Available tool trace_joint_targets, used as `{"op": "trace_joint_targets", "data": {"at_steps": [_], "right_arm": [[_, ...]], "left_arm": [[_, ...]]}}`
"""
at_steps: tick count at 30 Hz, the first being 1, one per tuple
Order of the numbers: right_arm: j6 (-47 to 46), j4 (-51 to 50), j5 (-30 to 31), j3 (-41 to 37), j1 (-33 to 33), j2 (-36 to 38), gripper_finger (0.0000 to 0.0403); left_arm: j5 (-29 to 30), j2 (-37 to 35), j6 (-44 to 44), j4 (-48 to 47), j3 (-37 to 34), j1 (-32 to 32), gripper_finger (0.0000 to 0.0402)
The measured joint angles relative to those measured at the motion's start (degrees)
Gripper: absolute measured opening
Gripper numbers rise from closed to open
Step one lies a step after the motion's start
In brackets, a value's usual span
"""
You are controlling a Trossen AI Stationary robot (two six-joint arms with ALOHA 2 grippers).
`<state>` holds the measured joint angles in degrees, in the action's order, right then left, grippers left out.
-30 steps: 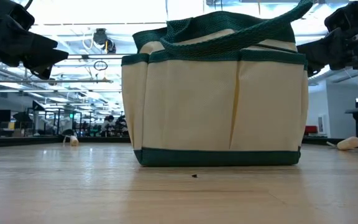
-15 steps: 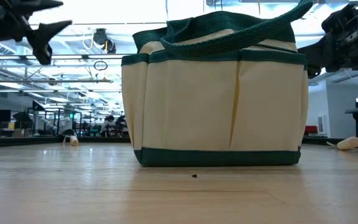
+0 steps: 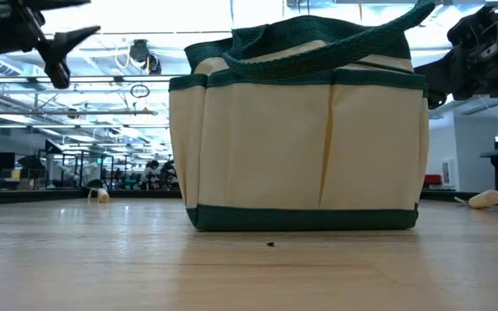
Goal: Pick & Place Garden tools in Gardening bag
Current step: Put the red gloves in the gardening bag
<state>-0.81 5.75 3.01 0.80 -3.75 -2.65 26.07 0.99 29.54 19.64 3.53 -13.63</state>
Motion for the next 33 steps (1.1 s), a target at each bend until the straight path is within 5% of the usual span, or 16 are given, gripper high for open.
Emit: {"op": "trace_joint_targets", "data": {"at_steps": [11, 20, 33], "right_arm": [[-0.01, 0.0, -0.04, 0.01, 0.0, 0.01, 0.0], [-0.66, 0.01, -0.04, 0.0, 0.0, 0.0, 0.0], [-16.41, 0.03, -0.04, 0.0, 0.0, 0.01, 0.0]], "left_arm": [[8.82, 18.45, 0.93, -3.15, 9.18, 0.04, 0.0175], [11.26, 44.82, 0.52, -27.79, 32.8, 3.38, 0.0175], [-9.37, 73.28, -14.04, -48.35, 59.68, 23.99, 0.0175]]}}
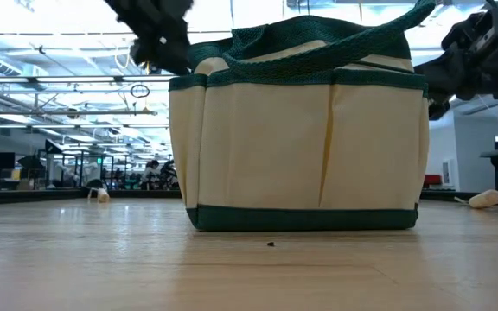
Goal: Pick & Place Garden tools in Gardening bag
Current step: Put the red gloves in the gardening bag
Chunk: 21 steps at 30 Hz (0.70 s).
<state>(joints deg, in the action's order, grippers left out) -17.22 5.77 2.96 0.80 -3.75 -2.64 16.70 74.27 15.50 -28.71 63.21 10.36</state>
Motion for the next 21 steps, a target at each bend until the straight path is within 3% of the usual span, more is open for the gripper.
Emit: {"op": "trace_joint_targets", "data": {"at_steps": [5, 10, 21], "right_arm": [[-3.51, 0.0, 0.0, 0.0, 0.0, 0.01, 0.0], [-6.35, 0.0, 0.0, 0.0, 0.0, 0.0, 0.0], [-6.79, 0.01, 0.0, 0.0, 0.0, 0.0, 0.0]], "left_arm": [[-6.19, 8.08, -5.13, -0.07, 6.4, 8.77, 0.0175], [-7.75, 14.97, -5.16, -0.11, 9.83, 14.74, 0.0175], [-6.77, 20.33, -4.46, 2.84, 11.24, 17.21, 0.0175]]}}
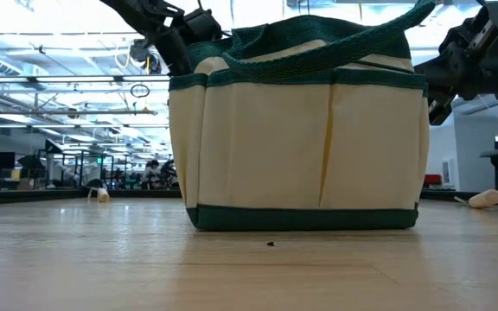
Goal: Pick & Place Garden tools in Gardening bag
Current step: Put the red gloves in the gardening bag
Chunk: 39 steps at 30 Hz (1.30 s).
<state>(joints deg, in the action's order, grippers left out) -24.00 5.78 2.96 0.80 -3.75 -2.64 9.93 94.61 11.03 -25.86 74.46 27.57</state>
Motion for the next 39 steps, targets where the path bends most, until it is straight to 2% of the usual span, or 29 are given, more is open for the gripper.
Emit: {"op": "trace_joint_targets", "data": {"at_steps": [11, 24, 28, 33, 39], "right_arm": [[0.54, -0.02, 0.02, 0.01, 0.0, 0.0, 0.0], [0.65, -0.02, 0.02, 0.0, -0.01, 0.0, 0.0], [0.63, -0.02, 0.02, 0.02, 0.0, 0.01, 0.0], [0.64, -0.02, 0.02, 0.01, 0.0, 0.0, 0.0], [0.65, -0.04, 0.02, 0.01, -0.01, 0.0, 0.0]], "left_arm": [[-0.47, 0.0, -2.17, -0.55, 0.0, -0.13, 0.0175], [-0.92, 0.0, -3.91, -2.06, 0.0, 3.06, 0.0178], [-1.3, 0.0, -6.6, -2.05, 0.0, 3.27, 0.0209], [-1.47, 0.0, -9.11, -0.32, 0.0, 2.66, 0.0275], [-6.45, 3.26, -10.29, -1.24, 0.0, 2.67, 0.033]]}}
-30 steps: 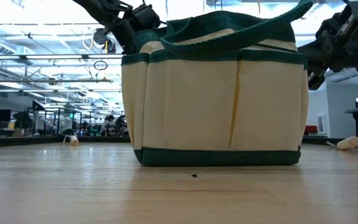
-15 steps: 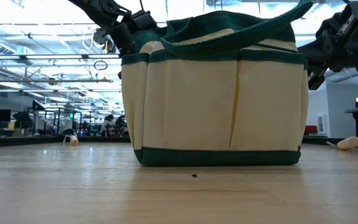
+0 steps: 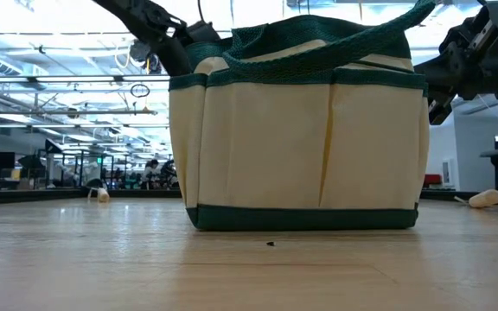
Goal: Pick & Place Garden tools in Gardening bag
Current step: Put the red gloves in the gardening bag
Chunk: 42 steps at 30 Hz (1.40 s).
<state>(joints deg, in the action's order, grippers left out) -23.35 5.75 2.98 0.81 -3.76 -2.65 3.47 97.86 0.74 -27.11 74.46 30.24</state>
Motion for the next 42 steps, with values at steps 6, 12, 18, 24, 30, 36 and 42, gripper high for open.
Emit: {"op": "trace_joint_targets", "data": {"at_steps": [6, 12, 18, 24, 30, 36, 42], "right_arm": [[-0.02, -0.03, 0.0, 0.01, -0.01, 0.0, 0.0], [0.0, -0.03, 0.0, -0.01, -0.01, 0.01, 0.0], [0.0, -0.03, 0.0, -0.01, -0.01, 0.01, 0.0], [0.0, -0.09, 0.0, -0.01, -0.01, 0.01, 0.0], [0.0, -0.56, 0.0, -0.01, 0.01, -0.01, 0.0], [-1.2, -1.33, 0.09, 0.01, 0.01, -0.03, 0.0], [-3.63, -2.15, 0.03, -0.01, 0.01, -0.05, 0.0]], "left_arm": [[-0.19, 5.13, -3.61, -0.21, 0.0, 0.14, 0.0329], [-0.69, 6.69, -10.09, 0.04, 0.02, 0.0, 0.0315], [-0.38, 7.19, -16.73, 0.63, 0.07, 0.01, 0.0319], [1.93, 7.74, -21.13, 0.71, 0.08, 0.46, 0.0318], [-0.51, 9.87, -23.13, 1.39, 0.09, 1.25, 0.0314], [-0.4, 13.95, -24.64, 2.41, 0.13, 1.25, 0.0313], [-0.2, 15.94, -24.96, 2.33, 0.22, 1.1, 0.0308]]}}
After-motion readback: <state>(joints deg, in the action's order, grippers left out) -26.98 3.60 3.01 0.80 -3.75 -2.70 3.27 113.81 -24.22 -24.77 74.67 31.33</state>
